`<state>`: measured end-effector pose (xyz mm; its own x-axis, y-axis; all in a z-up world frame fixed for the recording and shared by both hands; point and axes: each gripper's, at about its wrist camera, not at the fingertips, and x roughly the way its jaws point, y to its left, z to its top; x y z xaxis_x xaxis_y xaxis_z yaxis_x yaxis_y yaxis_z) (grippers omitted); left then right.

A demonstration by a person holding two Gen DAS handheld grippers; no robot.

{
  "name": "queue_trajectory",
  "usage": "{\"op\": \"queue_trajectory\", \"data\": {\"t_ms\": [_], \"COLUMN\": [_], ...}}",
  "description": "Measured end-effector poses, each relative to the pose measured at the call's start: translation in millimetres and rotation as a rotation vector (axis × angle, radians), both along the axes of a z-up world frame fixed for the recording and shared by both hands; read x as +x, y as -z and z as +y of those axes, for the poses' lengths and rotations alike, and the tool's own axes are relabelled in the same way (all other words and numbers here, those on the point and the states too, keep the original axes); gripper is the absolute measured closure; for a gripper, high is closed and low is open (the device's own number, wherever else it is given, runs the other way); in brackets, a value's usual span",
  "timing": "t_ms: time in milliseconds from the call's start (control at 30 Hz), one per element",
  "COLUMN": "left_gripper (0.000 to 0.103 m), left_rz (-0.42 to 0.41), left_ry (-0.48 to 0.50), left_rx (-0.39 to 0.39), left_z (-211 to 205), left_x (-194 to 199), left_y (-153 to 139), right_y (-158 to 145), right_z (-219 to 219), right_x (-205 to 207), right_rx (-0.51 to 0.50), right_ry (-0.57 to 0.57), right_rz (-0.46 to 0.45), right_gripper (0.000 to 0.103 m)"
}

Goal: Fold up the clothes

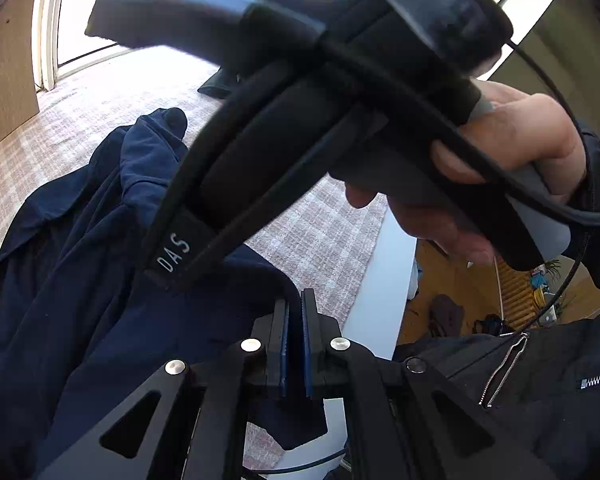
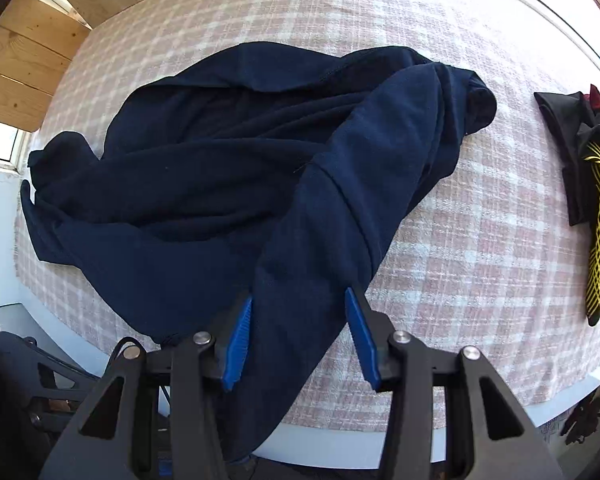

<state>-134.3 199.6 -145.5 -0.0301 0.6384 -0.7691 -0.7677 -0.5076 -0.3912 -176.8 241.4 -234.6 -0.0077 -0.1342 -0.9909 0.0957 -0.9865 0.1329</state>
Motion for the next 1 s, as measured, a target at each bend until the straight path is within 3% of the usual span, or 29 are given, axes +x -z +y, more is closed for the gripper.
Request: {"op": "queue_trajectory", "data": {"t_ms": [33, 67, 100, 200, 300, 367, 467, 500, 600, 667, 733, 833, 1000], "left_gripper": [0.097, 0.095, 0.090, 0.076, 0.064, 0.064, 0.064, 0.064, 0.064, 0.064, 0.064, 0.064, 0.064], "left_rz": [0.002, 0.003, 0.004, 0.016, 0.084, 0.130, 0.172, 0.178, 0.183, 0.190, 0.204, 0.183, 0.123], "left_ry": [0.003, 0.007, 0.010, -0.006, -0.035, -0.068, -0.104, -0.104, -0.096, -0.067, -0.037, -0.007, 0.035], "left_rx": [-0.009, -0.019, -0.028, -0.064, -0.132, -0.183, -0.214, -0.219, -0.257, -0.291, -0.324, -0.355, -0.344], "left_z": [-2.7, -5.6, -8.4, -31.6, -56.2, -70.9, -73.9, -66.7, -40.1, -19.8, -1.0, 14.8, 24.8], "left_x": [-0.4, -0.9, -1.4, -9.5, -35.3, -63.9, -113.0, -127.7, -167.0, -184.7, -197.7, -212.4, -222.7], "left_y": [0.0, 0.3, 0.6, -3.2, -6.4, -8.4, -4.1, 1.8, 22.4, 36.8, 51.4, 69.8, 81.7], "right_y": [5.2, 10.4, 13.8, 23.5, 32.9, 36.4, 40.8, 38.4, 15.3, -3.8, -19.2, -35.4, -28.1], "right_z": [8.7, 17.4, 28.9, 63.2, 94.0, 111.4, 134.8, 142.5, 151.6, 146.1, 140.3, 131.0, 113.2], "right_x": [1.6, 3.2, 6.2, 17.2, 32.6, 42.4, 56.2, 60.4, 59.6, 49.5, 38.2, 19.0, -5.3], "right_rx": [-0.027, -0.055, -0.059, -0.059, -0.044, -0.013, 0.164, 0.177, 0.137, 0.156, 0.166, 0.165, 0.146], "right_ry": [0.002, 0.004, 0.028, 0.107, 0.181, 0.228, 0.293, 0.326, 0.393, 0.378, 0.356, 0.307, 0.235], "right_rz": [-0.016, -0.032, -0.032, -0.033, -0.041, -0.040, -0.059, -0.059, 0.024, 0.108, 0.182, 0.275, 0.283], "right_gripper": [0.070, 0.091, 0.098, 0.098, 0.098, 0.098, 0.098, 0.097, 0.093, 0.063, 0.048, 0.048, 0.048]}}
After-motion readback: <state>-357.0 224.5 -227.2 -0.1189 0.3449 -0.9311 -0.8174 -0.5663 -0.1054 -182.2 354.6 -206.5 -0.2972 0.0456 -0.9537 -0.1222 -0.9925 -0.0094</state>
